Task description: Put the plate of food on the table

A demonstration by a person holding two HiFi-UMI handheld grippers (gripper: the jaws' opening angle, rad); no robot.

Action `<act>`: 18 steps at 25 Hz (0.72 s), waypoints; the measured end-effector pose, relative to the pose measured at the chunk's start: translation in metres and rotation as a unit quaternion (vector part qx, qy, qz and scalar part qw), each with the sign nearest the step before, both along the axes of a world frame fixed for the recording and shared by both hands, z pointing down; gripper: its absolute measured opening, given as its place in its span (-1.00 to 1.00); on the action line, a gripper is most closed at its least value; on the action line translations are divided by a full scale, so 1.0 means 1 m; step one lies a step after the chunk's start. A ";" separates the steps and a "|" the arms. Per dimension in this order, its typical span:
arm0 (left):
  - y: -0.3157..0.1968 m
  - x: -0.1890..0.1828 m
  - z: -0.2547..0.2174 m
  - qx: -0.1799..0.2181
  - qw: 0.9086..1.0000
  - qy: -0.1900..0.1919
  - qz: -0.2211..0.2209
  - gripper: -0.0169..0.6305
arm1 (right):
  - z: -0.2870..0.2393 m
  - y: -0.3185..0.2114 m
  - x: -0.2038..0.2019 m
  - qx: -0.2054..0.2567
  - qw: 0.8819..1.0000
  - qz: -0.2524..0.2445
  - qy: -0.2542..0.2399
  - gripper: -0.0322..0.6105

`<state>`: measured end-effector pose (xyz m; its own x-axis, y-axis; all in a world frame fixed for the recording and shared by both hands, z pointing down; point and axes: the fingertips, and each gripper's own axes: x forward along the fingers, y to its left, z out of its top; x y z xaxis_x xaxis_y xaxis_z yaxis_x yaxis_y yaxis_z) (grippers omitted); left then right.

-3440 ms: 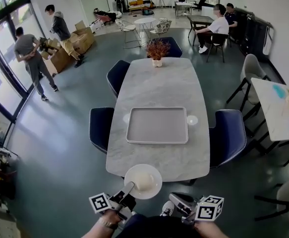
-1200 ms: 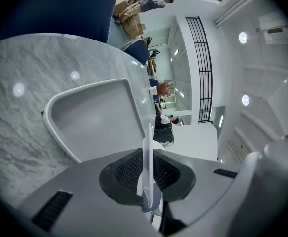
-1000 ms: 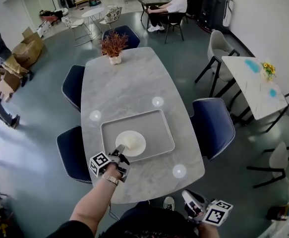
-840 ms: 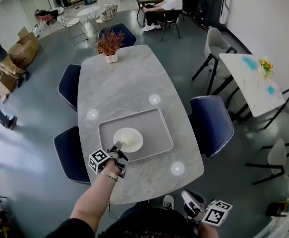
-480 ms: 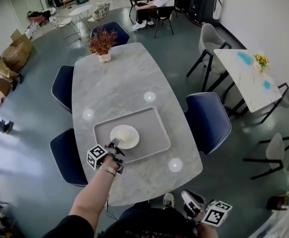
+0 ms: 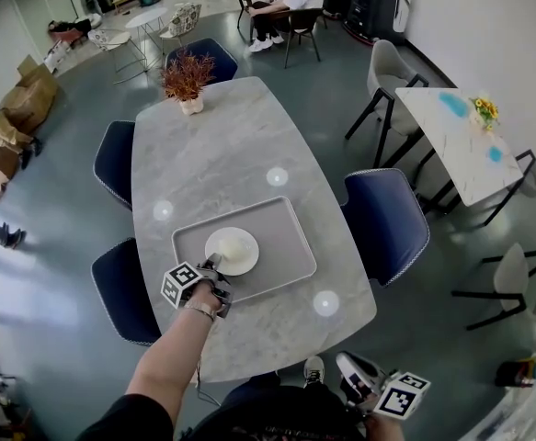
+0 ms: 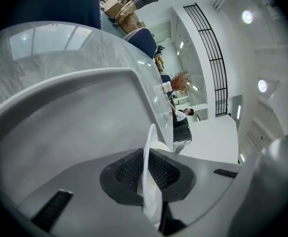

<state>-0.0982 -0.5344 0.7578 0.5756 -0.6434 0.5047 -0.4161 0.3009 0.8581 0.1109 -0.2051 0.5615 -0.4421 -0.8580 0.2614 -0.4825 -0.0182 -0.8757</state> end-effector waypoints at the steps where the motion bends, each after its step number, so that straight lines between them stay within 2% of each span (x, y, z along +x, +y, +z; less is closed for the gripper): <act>1: 0.000 0.000 0.001 -0.001 1.000 -0.003 0.002 -0.85 | 0.000 0.000 0.000 0.000 1.000 -0.001 0.000 -0.87; 8: 0.008 -0.001 0.006 -0.016 0.998 -0.061 0.026 -0.81 | 0.000 -0.001 -0.001 0.002 1.000 -0.009 -0.003 -0.87; 13: 0.010 -0.007 0.007 -0.016 0.990 -0.127 0.051 -0.58 | 0.001 0.001 0.000 0.004 1.000 -0.010 -0.005 -0.87; 18: 0.011 -0.016 0.002 -0.005 0.983 -0.174 0.061 -0.36 | -0.001 0.003 0.003 0.007 1.000 -0.010 -0.007 -0.87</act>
<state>-0.1141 -0.5236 0.7601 0.4406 -0.5740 0.6902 -0.7169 0.2378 0.6553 0.1142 -0.2016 0.5604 -0.4634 -0.8518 0.2442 -0.4709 0.0033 -0.8822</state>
